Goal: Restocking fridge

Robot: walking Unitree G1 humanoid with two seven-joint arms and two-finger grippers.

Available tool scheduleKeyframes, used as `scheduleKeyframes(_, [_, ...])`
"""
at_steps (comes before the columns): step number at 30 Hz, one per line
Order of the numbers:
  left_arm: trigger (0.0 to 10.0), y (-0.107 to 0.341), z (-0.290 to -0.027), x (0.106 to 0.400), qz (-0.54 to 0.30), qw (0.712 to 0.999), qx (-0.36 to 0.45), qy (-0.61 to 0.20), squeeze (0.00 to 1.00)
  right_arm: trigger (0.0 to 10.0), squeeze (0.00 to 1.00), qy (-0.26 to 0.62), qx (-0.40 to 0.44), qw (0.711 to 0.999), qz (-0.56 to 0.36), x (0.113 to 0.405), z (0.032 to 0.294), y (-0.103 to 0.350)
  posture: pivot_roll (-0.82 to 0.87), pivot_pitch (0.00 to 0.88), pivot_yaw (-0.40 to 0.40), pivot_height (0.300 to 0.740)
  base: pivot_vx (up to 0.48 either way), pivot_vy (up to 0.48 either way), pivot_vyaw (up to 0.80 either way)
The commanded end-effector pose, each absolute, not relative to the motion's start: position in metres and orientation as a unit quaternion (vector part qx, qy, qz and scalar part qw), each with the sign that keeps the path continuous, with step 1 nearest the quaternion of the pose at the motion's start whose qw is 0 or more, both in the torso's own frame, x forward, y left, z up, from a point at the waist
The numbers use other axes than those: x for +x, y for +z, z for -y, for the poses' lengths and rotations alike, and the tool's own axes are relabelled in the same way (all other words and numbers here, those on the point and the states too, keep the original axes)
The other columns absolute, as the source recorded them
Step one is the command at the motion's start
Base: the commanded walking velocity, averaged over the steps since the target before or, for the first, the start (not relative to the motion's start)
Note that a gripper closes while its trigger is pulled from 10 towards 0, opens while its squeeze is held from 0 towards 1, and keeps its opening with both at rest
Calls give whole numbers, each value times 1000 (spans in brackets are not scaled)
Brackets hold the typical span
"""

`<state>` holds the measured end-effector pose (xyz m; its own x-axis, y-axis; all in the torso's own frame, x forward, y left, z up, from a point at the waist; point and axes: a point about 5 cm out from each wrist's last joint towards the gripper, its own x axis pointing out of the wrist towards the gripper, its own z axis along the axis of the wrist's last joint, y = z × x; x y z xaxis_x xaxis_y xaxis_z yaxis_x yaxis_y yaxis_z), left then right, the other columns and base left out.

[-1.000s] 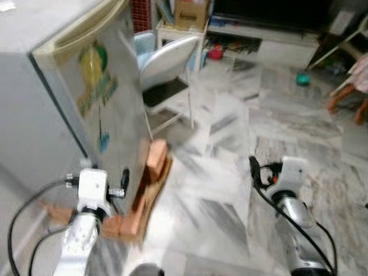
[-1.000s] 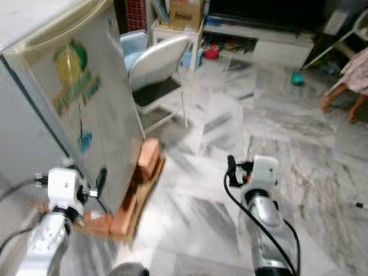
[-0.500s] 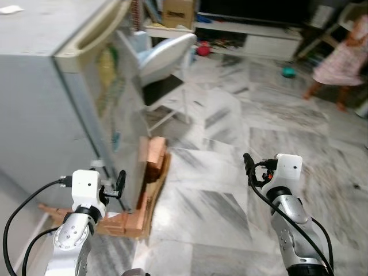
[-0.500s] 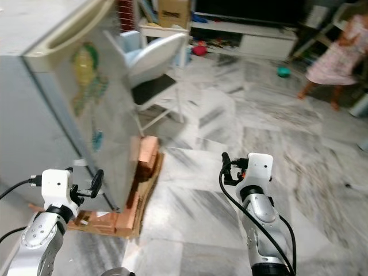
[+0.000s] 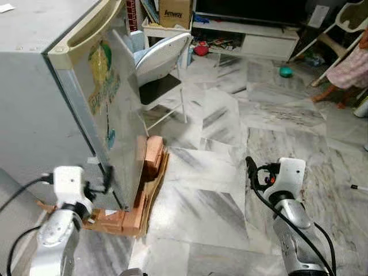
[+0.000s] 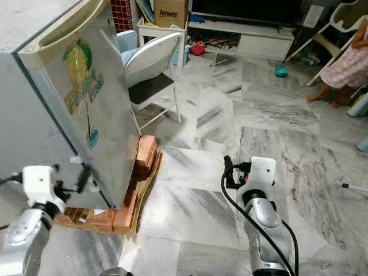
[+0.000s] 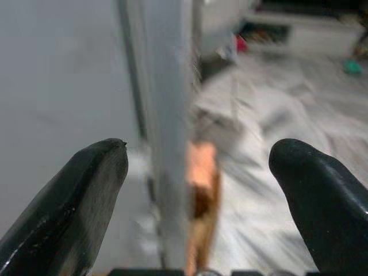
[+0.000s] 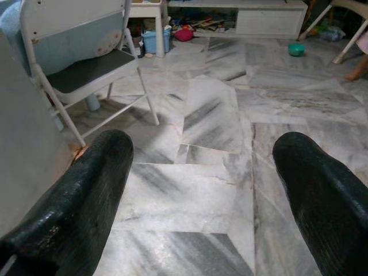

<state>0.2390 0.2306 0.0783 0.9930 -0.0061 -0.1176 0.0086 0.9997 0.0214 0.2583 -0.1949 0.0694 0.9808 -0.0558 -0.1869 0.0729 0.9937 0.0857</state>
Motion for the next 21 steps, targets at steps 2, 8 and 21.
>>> scheduleKeyframes(2, [10000,86,-228,246,-39,999,28,-5,0,10000,0,-32,49,995,-82,257,198,76,41,0,-45,740,0,0,0])
scheduleKeyframes(8, [10000,89,-229,251,-34,999,27,9,0,10000,0,-30,43,995,-84,253,201,77,31,12,-49,740,0,0,0])
scheduleKeyframes(21, [10000,85,-209,243,-34,998,29,-39,0,10000,0,-21,38,995,-93,248,196,75,27,12,-49,740,0,0,-391])
